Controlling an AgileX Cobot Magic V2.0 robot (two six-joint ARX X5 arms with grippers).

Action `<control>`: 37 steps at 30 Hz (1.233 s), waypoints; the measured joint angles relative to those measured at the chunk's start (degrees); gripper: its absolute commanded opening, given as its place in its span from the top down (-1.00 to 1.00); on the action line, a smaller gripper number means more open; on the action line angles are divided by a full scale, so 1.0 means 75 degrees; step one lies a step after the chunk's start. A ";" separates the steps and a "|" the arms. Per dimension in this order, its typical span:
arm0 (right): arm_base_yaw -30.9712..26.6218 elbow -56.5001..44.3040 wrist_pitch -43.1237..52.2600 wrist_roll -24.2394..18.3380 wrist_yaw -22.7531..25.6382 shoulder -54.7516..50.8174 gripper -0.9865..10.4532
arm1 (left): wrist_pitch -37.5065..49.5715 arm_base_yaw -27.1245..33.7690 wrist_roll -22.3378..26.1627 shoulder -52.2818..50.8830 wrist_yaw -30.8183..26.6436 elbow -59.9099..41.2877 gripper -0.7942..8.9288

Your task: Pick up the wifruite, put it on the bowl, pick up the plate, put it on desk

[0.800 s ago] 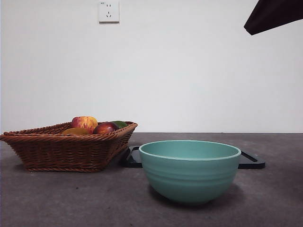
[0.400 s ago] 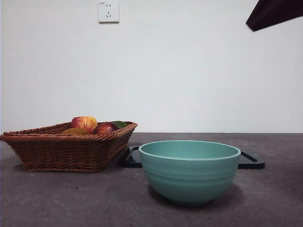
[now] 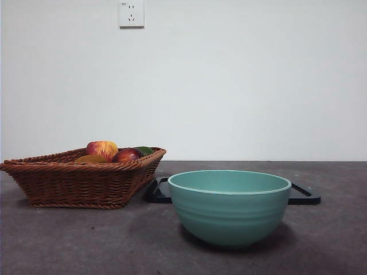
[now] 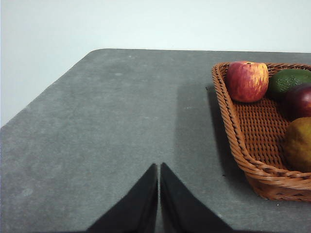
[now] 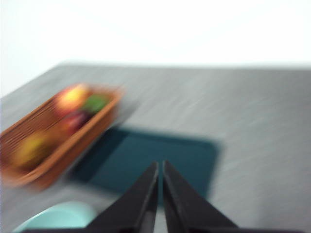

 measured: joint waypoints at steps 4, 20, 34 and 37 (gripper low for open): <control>-0.0734 -0.1145 0.0845 -0.0131 0.0000 -0.1142 0.81 | 0.0000 0.0000 0.0000 0.0000 0.0000 0.0000 0.82; -0.1282 -0.3191 0.1346 -0.0554 0.0583 -0.2623 0.81 | 0.0000 0.0000 0.0000 0.0000 0.0000 0.0000 0.82; -0.1416 -0.3392 0.0991 -0.0609 0.0603 -0.2623 0.81 | 0.0000 0.0000 0.0000 0.0000 0.0000 0.0000 0.82; -0.1416 -0.3392 0.1000 -0.0609 0.0600 -0.2623 0.81 | 0.0000 0.0000 0.0000 0.0000 0.0000 0.0000 0.82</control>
